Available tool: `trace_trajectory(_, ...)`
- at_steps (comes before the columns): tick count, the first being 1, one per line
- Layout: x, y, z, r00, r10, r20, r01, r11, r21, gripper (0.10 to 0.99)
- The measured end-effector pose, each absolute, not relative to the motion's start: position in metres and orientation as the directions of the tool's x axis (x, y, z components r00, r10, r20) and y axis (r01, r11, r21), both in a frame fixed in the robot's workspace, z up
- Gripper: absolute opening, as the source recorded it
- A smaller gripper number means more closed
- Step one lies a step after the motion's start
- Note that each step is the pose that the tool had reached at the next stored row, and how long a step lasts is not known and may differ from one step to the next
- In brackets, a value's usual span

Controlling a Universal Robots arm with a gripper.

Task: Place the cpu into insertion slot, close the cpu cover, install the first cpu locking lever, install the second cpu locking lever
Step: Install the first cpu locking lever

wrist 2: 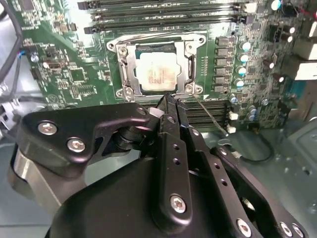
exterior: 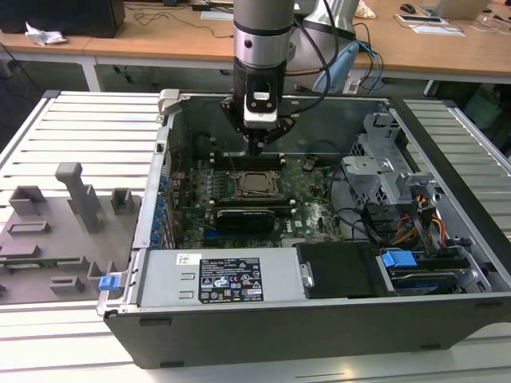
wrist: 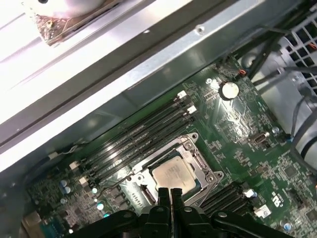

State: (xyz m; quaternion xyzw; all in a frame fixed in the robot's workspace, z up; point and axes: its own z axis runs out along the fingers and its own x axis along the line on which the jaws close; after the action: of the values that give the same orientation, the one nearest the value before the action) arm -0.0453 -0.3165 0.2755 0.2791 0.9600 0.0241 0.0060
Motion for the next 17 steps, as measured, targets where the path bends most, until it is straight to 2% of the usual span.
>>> trace_trajectory(17, -0.0453, -0.3165, 0.2752, -0.966, 0.259, 0.002, 0.258, 0.965, 0.05, 0.157)
